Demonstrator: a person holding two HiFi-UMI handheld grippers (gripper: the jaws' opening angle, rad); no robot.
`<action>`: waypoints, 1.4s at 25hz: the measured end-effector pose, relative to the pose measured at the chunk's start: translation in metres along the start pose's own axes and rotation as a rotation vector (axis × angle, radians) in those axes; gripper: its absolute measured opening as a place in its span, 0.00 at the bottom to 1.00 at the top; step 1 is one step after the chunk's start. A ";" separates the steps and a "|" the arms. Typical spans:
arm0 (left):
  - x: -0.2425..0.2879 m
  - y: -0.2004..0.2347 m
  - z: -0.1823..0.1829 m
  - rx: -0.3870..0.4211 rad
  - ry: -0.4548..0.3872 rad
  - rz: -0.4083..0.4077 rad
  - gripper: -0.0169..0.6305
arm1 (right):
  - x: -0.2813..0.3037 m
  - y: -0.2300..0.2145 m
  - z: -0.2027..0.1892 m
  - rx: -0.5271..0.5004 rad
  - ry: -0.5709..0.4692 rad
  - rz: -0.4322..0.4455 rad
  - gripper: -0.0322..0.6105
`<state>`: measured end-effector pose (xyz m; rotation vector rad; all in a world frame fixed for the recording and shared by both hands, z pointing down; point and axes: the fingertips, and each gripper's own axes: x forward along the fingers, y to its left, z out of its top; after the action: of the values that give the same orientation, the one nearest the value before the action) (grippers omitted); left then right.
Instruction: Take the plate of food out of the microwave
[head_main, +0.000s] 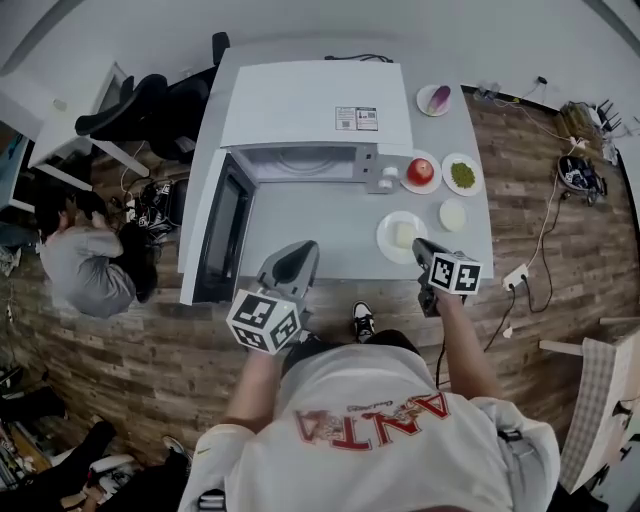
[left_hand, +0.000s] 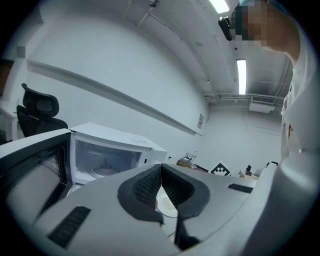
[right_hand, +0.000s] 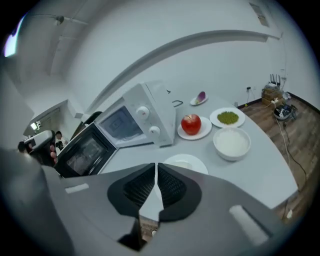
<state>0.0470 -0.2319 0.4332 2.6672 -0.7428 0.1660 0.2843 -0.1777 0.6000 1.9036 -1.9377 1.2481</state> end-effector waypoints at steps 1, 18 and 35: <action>-0.001 0.002 0.005 0.003 -0.014 0.005 0.04 | -0.004 0.012 0.014 -0.021 -0.036 0.023 0.07; -0.053 0.006 0.088 0.142 -0.158 0.149 0.04 | -0.105 0.201 0.151 -0.336 -0.481 0.375 0.05; -0.076 0.002 0.101 0.194 -0.197 0.174 0.04 | -0.110 0.241 0.160 -0.313 -0.493 0.525 0.05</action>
<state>-0.0171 -0.2350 0.3242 2.8286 -1.0719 0.0206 0.1604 -0.2326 0.3216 1.7055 -2.8152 0.5118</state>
